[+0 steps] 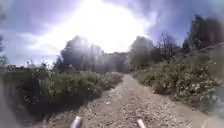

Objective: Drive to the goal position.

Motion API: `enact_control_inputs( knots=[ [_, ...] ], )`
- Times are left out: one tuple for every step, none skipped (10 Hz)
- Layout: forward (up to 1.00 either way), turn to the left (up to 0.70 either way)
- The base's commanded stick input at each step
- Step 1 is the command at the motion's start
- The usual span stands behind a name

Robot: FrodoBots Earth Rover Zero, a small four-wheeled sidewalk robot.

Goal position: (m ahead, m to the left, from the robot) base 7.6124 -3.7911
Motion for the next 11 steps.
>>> enact_control_inputs(
  knots=[
    [1.0,-0.4],
    [1.0,-0.4],
    [1.0,-0.34],
    [1.0,0.0],
    [1.0,-0.04],
    [1.0,-0.4],
    [1.0,-0.39],
    [1.0,-0.28],
    [1.0,-0.01],
    [1.0,-0.05],
    [1.0,-0.24]
  ],
)
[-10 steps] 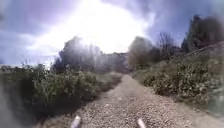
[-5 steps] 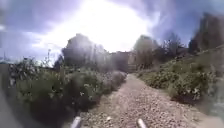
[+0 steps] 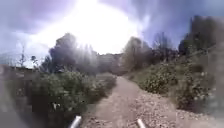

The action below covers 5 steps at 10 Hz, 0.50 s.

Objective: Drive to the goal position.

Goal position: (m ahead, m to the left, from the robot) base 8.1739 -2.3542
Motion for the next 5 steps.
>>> enact_control_inputs(
  knots=[
    [1.0,-0.4],
    [1.0,-0.4],
    [1.0,-0.06],
    [1.0,0.0],
    [1.0,0.0]
  ],
)
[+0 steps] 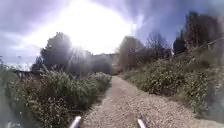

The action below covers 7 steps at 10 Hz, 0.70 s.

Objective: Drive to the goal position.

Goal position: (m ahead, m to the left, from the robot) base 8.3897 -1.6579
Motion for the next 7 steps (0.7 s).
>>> enact_control_inputs(
  knots=[
    [1.0,0.0],
    [1.0,-0.03],
    [1.0,-0.33],
    [1.0,-0.06],
    [1.0,0.0],
    [1.0,0.0],
    [1.0,0.0]
  ],
)
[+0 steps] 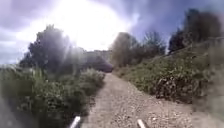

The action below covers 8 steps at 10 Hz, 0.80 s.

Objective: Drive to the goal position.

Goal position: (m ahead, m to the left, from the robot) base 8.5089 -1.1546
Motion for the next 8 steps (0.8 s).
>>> enact_control_inputs(
  knots=[
    [1.0,-0.26],
    [1.0,-0.17],
    [1.0,0.0],
    [1.0,0.0],
    [1.0,0.0],
    [1.0,0.0],
    [1.0,0.0],
    [1.0,0.0]
  ],
)
